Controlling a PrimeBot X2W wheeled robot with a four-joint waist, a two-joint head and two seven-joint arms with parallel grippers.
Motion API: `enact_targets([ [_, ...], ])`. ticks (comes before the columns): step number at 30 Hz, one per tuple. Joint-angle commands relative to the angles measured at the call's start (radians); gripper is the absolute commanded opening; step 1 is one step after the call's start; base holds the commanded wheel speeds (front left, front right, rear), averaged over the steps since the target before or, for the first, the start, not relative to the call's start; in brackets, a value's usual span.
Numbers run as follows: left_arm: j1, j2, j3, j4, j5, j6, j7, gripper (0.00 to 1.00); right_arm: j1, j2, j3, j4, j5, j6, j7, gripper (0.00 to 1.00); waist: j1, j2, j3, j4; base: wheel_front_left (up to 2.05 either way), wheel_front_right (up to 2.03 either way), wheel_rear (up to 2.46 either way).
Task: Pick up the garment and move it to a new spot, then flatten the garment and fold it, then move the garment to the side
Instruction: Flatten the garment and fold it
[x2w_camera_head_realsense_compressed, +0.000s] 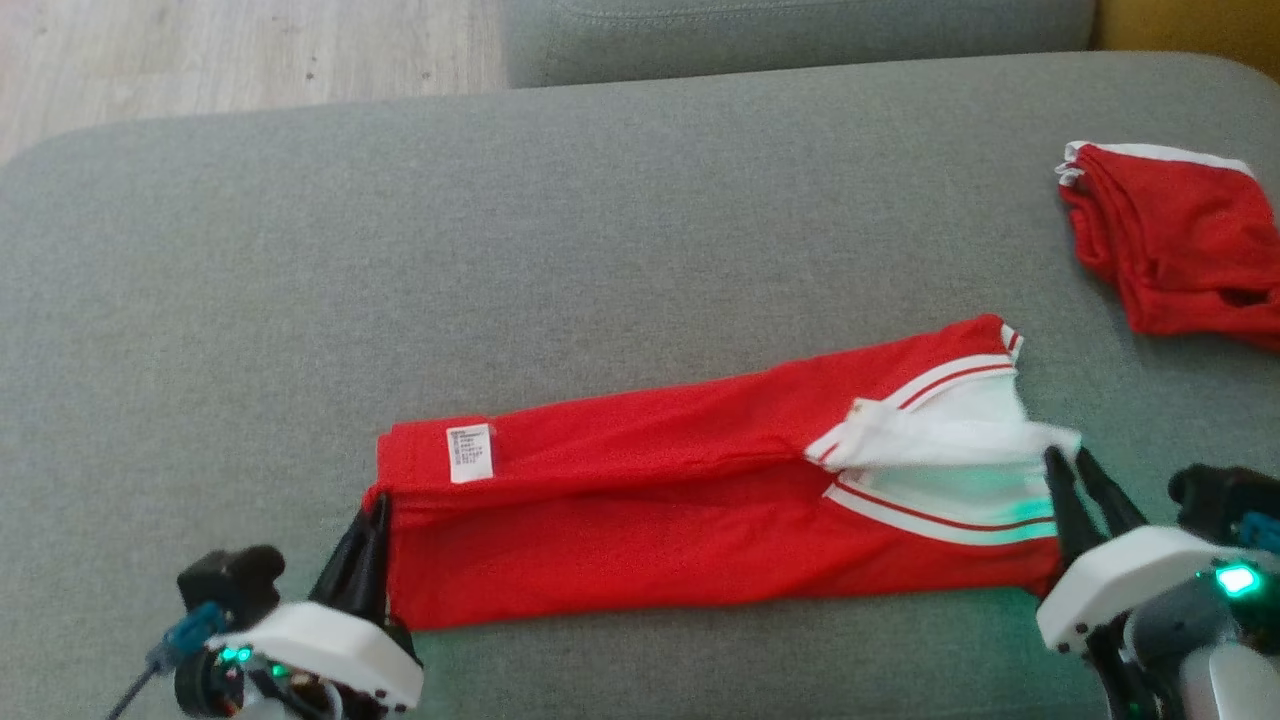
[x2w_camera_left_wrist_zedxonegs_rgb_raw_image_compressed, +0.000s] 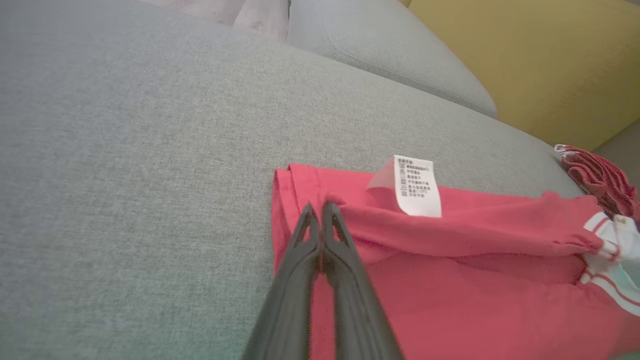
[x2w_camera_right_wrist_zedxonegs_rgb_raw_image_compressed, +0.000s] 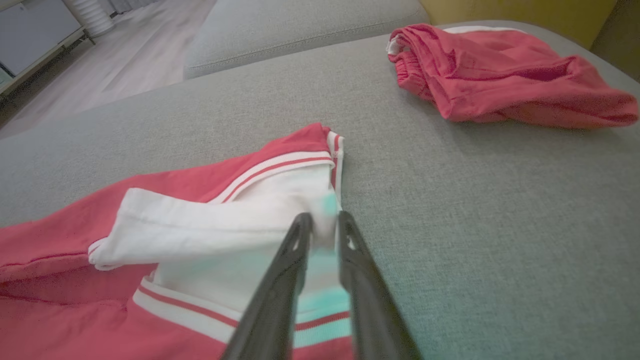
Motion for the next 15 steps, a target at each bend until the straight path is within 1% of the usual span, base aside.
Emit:
enact_targets([
  [1,-0.018,0.016,0.035,-0.029,0.013,0.009,-0.020,1.00,-0.011,-0.004,0.011,-0.031,-0.006,0.007,-0.015,1.00,0.0001,-0.0001,-0.005,0.001,0.00,0.00,0.00],
  [5,0.011,0.017,0.040,-0.054,0.045,0.038,-0.078,1.00,0.020,0.008,-0.009,-0.034,-0.014,0.007,-0.030,1.00,0.0001,-0.0001,-0.024,0.009,0.00,0.00,0.00],
  [9,0.038,0.013,0.061,-0.100,0.068,0.078,-0.137,1.00,0.047,0.014,-0.048,-0.063,-0.018,0.007,-0.026,1.00,0.0001,-0.0001,-0.047,0.026,0.00,0.00,0.00],
  [15,0.052,0.015,0.088,-0.162,0.099,0.136,-0.171,1.00,0.016,0.005,-0.072,-0.079,-0.050,0.007,0.014,1.00,0.0001,-0.0001,-0.069,0.065,0.00,0.00,0.00],
])
